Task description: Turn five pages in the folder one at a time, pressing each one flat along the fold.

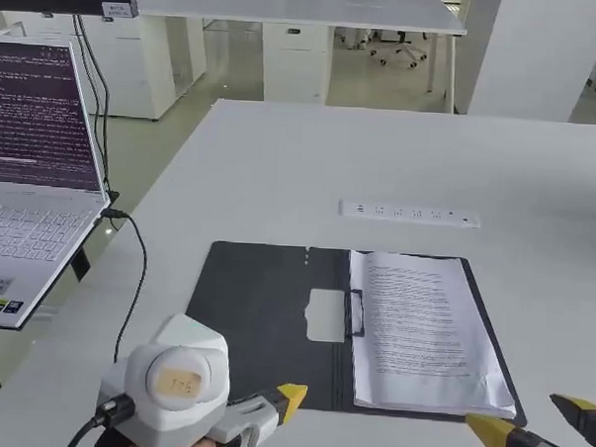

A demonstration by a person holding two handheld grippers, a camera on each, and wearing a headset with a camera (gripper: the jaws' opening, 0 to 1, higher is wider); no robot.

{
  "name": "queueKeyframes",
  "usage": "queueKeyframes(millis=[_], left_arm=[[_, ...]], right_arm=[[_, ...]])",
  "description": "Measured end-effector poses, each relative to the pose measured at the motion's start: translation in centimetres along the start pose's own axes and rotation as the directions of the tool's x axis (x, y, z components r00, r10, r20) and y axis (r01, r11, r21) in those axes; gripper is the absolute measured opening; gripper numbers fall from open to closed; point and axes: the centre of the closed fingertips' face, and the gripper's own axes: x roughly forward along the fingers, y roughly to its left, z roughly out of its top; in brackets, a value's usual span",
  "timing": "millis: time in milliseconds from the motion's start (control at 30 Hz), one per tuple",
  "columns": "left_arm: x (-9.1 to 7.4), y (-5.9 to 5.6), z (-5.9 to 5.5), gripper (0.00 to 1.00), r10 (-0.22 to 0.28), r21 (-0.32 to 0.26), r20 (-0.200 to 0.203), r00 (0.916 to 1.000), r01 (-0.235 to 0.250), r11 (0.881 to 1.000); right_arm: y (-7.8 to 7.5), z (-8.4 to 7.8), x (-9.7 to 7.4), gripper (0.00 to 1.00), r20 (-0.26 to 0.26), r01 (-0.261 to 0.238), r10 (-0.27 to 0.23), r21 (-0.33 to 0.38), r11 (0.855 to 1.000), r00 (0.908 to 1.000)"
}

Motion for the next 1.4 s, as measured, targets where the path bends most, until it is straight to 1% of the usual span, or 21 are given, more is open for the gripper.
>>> queueKeyframes(millis=[200, 400, 600, 833, 1100, 1200, 1400], left_arm=[[0.1, -0.1, -0.1, 0.71, -0.004, 0.001, -0.004, 1.0000, 0.004, 1.000], [0.2, 0.0, -0.1, 0.71, -0.001, 0.003, -0.005, 1.0000, 0.001, 1.000], [0.1, 0.1, 0.1, 0.71, 0.002, 0.001, 0.003, 1.0000, -0.002, 1.000], [0.3, -0.2, -0.1, 0.70, -0.004, -0.002, -0.002, 1.0000, 0.004, 1.000], [1.0, -0.5, -0.1, 0.70, -0.016, -0.001, -0.007, 0.9998, 0.016, 1.000], [1.5, -0.8, -0.2, 0.70, -0.025, 0.004, -0.011, 0.9996, 0.025, 1.000], [2.7, -1.9, 0.1, 0.70, -0.055, 0.024, -0.016, 0.9984, 0.055, 0.998]], right_arm=[[-0.1, -0.2, -0.1, 0.72, -0.002, 0.001, -0.001, 0.008, 1.000, 1.0000], [-0.1, -0.2, 0.0, 0.72, -0.004, 0.004, -0.004, 0.007, 1.000, 1.0000], [0.0, 0.1, 0.0, 0.72, 0.004, 0.000, 0.000, 0.005, 1.000, 1.0000], [-0.1, 0.2, 0.1, 0.72, 0.007, 0.000, 0.000, 0.009, 1.000, 1.0000], [-0.2, 0.0, 0.1, 0.72, 0.006, -0.001, 0.001, 0.019, 1.000, 1.0000], [-0.3, 0.0, 0.0, 0.72, 0.007, 0.000, 0.000, 0.022, 1.000, 1.0000], [-0.4, 0.0, -0.1, 0.72, 0.010, 0.003, -0.004, 0.027, 1.000, 0.9999]])
